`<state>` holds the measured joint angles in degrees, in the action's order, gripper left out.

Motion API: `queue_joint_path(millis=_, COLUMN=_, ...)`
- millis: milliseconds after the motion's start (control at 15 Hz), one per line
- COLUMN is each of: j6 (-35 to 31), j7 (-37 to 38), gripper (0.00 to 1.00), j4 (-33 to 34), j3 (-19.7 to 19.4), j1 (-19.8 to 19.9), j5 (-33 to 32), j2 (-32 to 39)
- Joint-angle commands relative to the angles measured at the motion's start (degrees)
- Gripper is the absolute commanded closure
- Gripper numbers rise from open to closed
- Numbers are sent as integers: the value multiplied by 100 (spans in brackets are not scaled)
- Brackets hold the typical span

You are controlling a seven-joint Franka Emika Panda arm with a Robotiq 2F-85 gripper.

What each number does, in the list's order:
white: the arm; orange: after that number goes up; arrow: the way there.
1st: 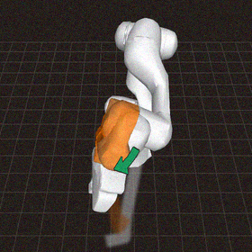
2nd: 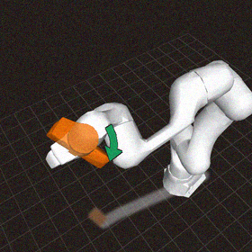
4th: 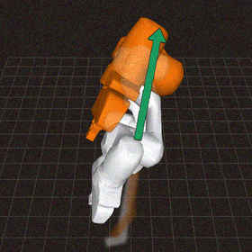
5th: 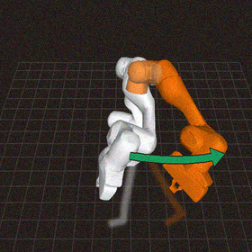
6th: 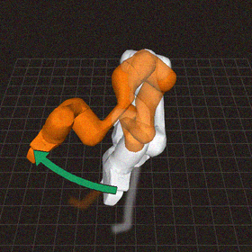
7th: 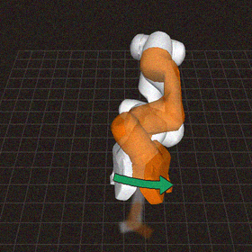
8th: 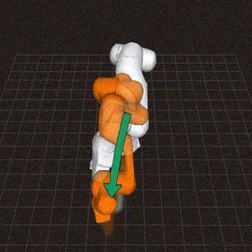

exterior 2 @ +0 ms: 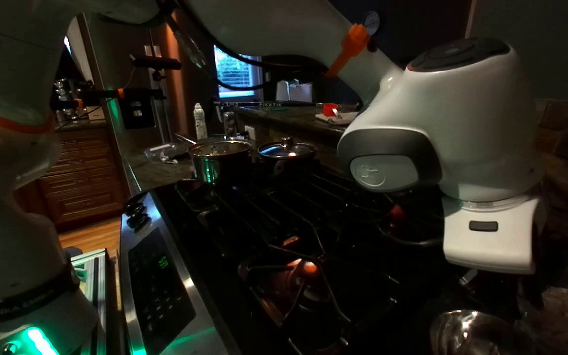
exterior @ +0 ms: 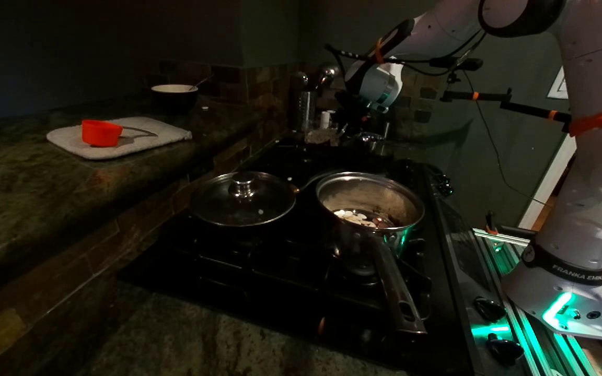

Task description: Put the clear container on the right side of the bottom counter.

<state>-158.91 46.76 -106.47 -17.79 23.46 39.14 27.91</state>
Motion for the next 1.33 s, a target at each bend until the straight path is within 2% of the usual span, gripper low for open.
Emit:
queue_joint_path(millis=0, j6=164, j7=-140, gripper=38, j4=-57, j3=23, j1=-4, j5=-53, j2=-309)
queue_joint_path(millis=200, j6=338, j7=-28, gripper=15, j4=-180, j3=-174, j1=-203, j5=-435, j2=-686)
queue_joint_path(millis=333, j6=505, j7=65, gripper=1, j4=-323, j3=-394, j1=-373, j5=-1073, j2=-933)
queue_joint_path(millis=667, j6=664, j7=-358, gripper=0, j4=-1343, j3=-654, j1=-739, j5=-2920, j2=-2271)
queue_joint_path(millis=800, j6=746, j7=-446, gripper=0, j4=-1754, j3=-598, j1=-822, j5=-3589, j2=-2856)
queue_joint_path(millis=1000, j6=1248, j7=-631, gripper=0, j4=-2288, j3=-262, j1=-768, j5=-4361, j2=-3808)
queue_joint_path(millis=1133, j6=1755, j7=-888, gripper=0, j4=-2573, j3=49, j1=-699, j5=-4562, j2=-4440)
queue_joint_path(millis=1267, j6=2356, j7=-1317, gripper=0, j4=-2827, j3=318, j1=-709, j5=-4420, j2=-5102)
